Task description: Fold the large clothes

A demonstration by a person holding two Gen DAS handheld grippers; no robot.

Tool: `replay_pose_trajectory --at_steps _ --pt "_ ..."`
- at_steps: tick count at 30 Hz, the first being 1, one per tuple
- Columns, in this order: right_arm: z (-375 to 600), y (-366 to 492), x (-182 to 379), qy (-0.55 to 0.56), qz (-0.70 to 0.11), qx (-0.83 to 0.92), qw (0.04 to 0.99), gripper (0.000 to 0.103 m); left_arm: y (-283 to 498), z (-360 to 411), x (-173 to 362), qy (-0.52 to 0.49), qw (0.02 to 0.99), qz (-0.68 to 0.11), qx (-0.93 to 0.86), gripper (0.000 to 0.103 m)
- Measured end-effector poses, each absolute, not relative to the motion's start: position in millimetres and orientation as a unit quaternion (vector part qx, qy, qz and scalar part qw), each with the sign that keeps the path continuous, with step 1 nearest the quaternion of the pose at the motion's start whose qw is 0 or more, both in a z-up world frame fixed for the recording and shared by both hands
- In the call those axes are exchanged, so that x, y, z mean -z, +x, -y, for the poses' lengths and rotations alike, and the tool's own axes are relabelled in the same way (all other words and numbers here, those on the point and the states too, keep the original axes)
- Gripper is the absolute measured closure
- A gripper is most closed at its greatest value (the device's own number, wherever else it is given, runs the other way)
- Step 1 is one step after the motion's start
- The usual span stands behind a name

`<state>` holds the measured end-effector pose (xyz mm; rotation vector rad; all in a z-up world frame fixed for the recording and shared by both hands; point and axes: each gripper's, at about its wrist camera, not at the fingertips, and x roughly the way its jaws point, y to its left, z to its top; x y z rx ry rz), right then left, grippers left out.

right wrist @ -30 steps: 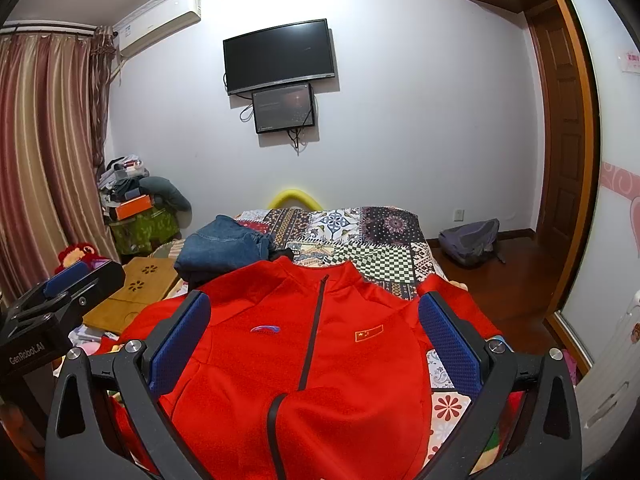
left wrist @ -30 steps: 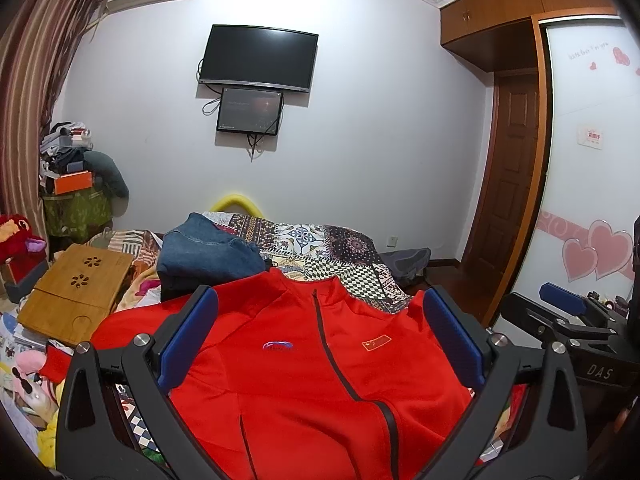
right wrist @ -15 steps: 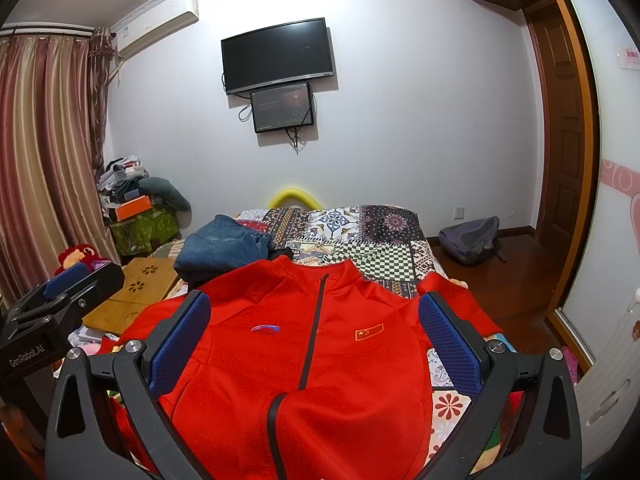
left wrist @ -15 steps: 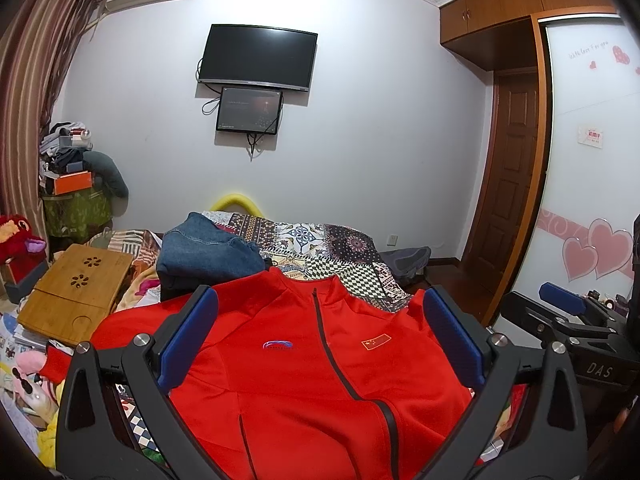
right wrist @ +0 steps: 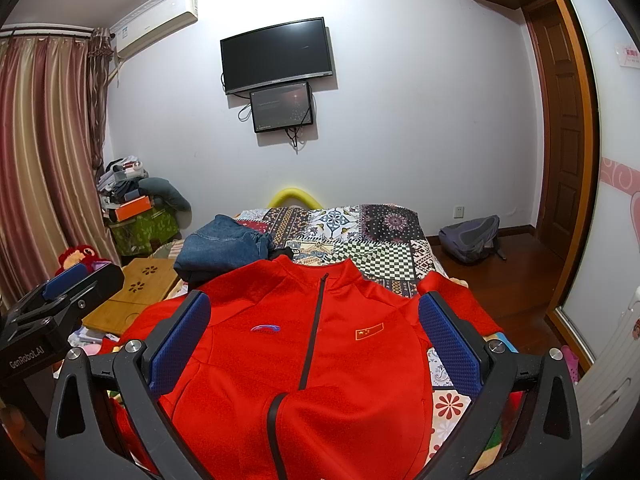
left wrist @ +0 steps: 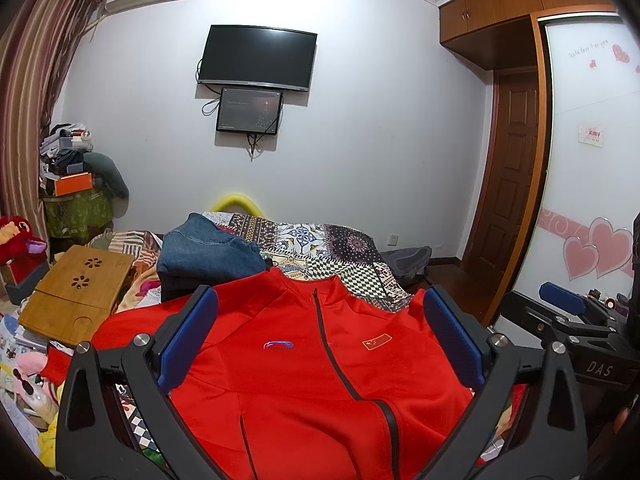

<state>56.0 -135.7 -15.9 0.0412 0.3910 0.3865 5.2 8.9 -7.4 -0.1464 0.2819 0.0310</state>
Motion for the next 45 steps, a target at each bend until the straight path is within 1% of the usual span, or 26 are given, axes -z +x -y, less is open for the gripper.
replay_pose_trajectory --at_steps 21,31,38,45 --pt "135.3 56.9 18.7 0.021 -0.198 -0.19 0.961 0.0 8.0 -9.4 12.7 -0.074 0.986 -0.148 -0.012 0.0" --pt "129.2 71.6 22.2 0.018 -0.208 -0.182 0.961 0.0 21.6 -18.5 13.4 -0.076 0.984 -0.156 -0.024 0.0" --pt "125.2 95.9 24.7 0.016 -0.22 -0.175 0.96 0.0 39.5 -50.1 11.9 -0.068 0.984 -0.153 -0.067 0.0" --pt "117.5 130.3 34.2 0.002 -0.236 -0.16 0.958 0.0 65.0 -110.1 18.0 -0.067 0.975 -0.155 -0.145 0.0"
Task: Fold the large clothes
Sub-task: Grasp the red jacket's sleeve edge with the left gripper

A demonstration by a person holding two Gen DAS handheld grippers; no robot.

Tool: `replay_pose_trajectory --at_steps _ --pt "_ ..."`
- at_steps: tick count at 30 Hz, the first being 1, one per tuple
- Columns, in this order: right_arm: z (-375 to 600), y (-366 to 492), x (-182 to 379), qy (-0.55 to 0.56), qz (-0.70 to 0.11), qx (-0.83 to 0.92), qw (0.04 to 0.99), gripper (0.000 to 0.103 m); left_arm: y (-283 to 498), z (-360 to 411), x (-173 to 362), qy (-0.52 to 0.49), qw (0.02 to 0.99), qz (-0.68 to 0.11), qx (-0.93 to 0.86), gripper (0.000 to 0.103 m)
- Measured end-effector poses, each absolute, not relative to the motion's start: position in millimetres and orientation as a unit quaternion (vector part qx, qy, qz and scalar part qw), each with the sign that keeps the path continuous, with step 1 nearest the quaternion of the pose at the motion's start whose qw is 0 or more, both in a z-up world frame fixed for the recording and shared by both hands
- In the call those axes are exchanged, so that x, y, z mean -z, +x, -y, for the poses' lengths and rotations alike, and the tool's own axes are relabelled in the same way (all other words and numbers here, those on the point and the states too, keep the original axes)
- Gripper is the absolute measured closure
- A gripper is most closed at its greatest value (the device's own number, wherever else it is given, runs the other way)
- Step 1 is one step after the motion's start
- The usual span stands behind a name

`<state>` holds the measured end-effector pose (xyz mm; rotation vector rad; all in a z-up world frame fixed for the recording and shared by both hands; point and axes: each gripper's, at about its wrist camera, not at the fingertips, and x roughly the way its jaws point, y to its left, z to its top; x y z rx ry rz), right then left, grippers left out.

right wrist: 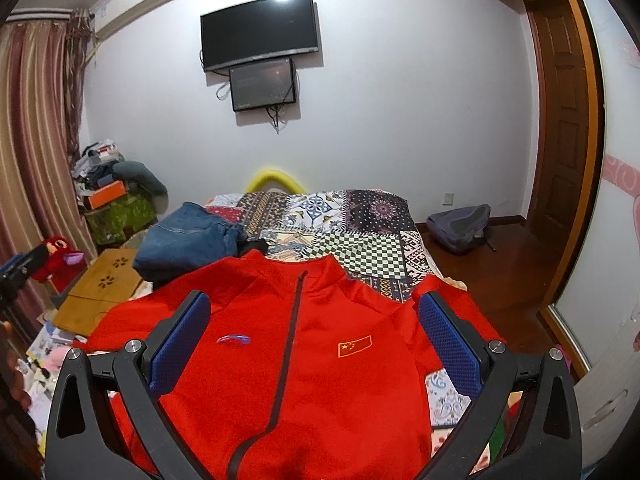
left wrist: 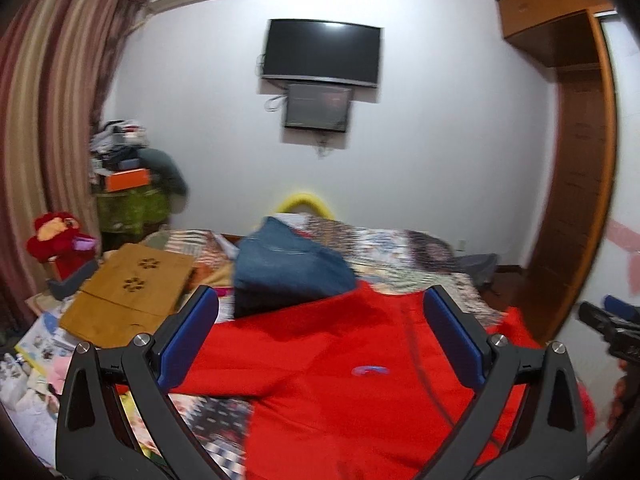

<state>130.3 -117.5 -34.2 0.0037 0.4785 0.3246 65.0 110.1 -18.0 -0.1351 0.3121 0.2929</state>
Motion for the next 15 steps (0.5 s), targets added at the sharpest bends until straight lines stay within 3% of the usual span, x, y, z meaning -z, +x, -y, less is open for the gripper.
replay_pose_trajectory --at_steps 8,15 --pt "115.4 165.4 54.2 -0.008 -0.274 -0.136 0.952 0.0 106.0 -176.7 67.8 -0.04 0.947 -0.222 -0.23 0.0" --pt "110.3 189.9 69.4 -0.009 -0.32 -0.128 0.939 0.0 118.0 -260.7 137.8 -0.185 0.912 -0.277 -0.24 0.0"
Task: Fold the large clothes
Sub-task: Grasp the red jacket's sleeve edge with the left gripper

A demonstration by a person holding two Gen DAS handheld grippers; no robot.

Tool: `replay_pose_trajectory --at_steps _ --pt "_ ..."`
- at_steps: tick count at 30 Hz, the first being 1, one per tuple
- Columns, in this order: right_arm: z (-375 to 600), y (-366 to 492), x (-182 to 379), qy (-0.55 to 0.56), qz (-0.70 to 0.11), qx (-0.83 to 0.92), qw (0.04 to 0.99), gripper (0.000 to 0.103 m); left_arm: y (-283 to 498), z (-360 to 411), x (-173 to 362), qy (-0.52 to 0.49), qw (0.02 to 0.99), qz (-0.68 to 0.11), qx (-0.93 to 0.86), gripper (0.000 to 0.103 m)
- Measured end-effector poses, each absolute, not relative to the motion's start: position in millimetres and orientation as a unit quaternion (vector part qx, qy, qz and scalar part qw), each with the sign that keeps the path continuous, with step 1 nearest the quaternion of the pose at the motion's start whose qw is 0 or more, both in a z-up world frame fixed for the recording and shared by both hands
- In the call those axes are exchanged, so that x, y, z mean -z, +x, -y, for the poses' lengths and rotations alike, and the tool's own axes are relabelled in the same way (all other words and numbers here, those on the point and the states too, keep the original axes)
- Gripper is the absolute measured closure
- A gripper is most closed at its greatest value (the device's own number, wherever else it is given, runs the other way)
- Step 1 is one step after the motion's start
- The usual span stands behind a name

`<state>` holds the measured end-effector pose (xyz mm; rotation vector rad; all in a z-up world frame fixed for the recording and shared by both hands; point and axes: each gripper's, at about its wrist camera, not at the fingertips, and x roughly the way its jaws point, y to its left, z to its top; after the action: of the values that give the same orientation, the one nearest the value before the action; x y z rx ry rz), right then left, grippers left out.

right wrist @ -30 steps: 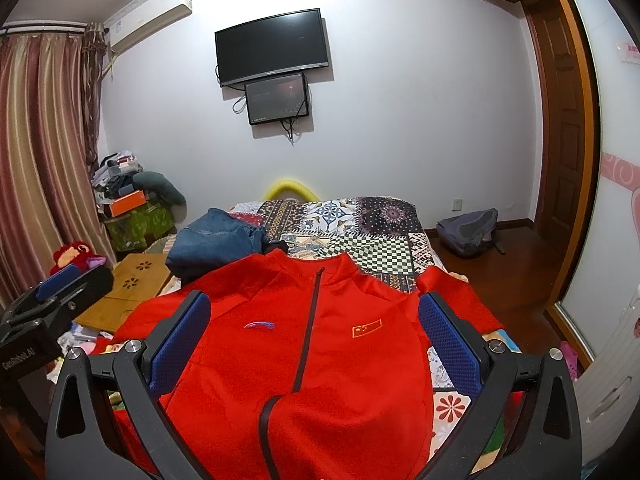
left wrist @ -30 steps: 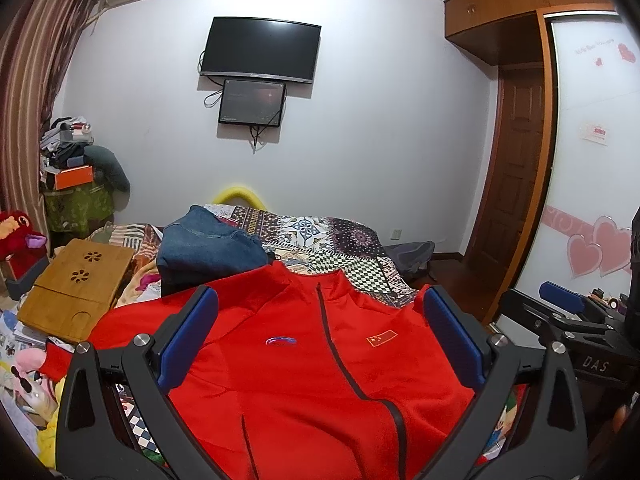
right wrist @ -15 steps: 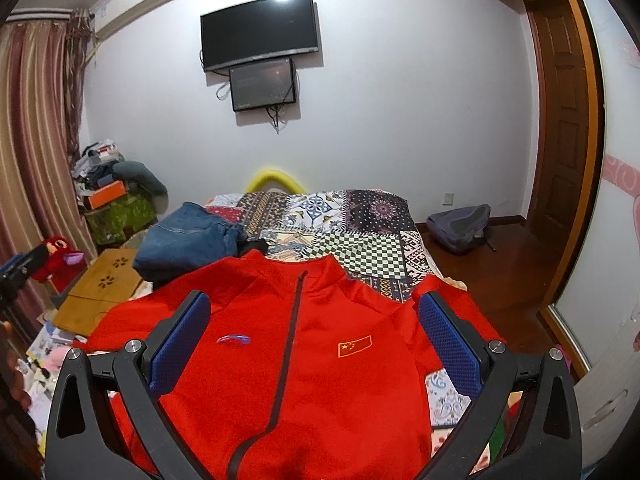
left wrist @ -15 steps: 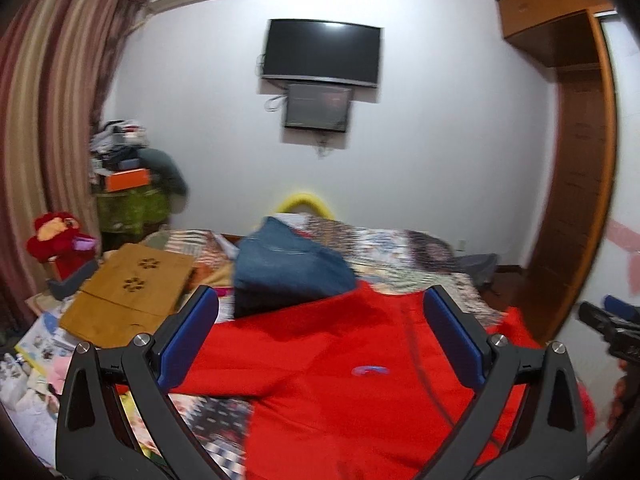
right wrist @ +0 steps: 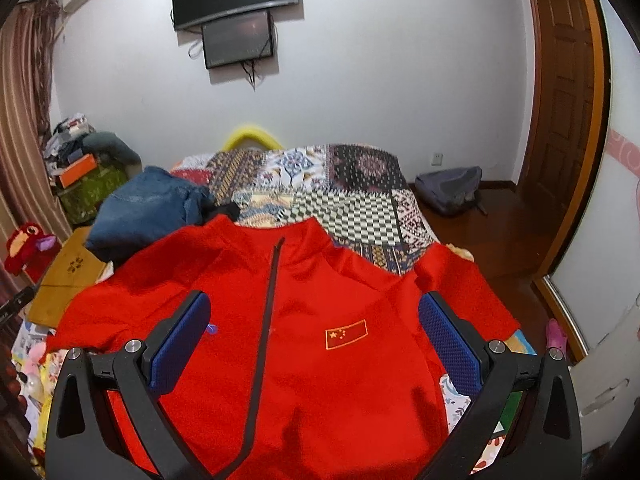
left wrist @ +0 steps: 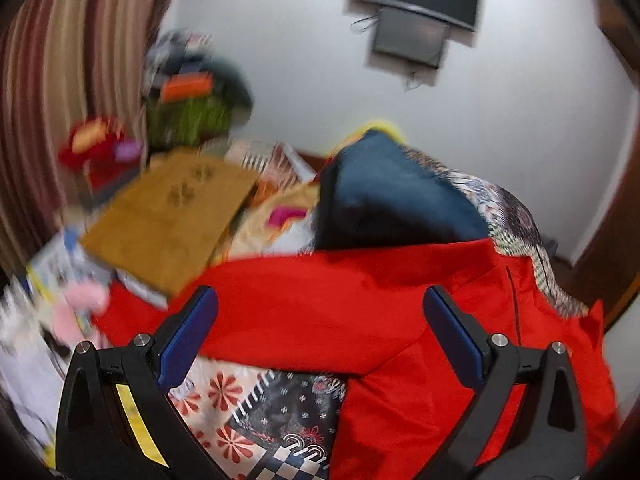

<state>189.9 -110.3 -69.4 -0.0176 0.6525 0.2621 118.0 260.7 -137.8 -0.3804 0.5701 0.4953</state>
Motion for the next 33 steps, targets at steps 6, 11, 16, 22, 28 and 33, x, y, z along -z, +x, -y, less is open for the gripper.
replay_pose_trajectory --at_steps 6,11,16,22,28,33 --pt "107.2 203.9 80.8 -0.033 -0.341 -0.111 0.933 0.0 116.5 -319.8 193.7 -0.279 0.856 -0.333 -0.28 0.0" --pt "115.8 212.8 89.0 -0.024 -0.358 -0.09 0.929 0.0 107.3 -354.1 241.4 -0.383 0.807 -0.368 -0.257 0.002" --pt "117.6 220.6 93.7 -0.01 -0.373 -0.083 0.924 0.0 99.0 -376.3 277.5 -0.502 0.759 -0.361 -0.202 0.009" --pt "109.6 223.7 99.0 -0.022 -0.379 -0.086 0.921 0.0 91.8 -395.3 291.2 -0.579 0.734 -0.311 -0.171 0.016" --pt "103.1 222.6 99.2 -0.031 -0.379 -0.092 0.92 0.0 104.1 -411.7 280.5 -0.548 0.751 -0.304 -0.206 0.043" --pt "100.4 219.4 95.6 -0.036 -0.372 -0.094 0.923 0.0 124.0 -410.3 263.2 -0.465 0.777 -0.333 -0.264 0.082"
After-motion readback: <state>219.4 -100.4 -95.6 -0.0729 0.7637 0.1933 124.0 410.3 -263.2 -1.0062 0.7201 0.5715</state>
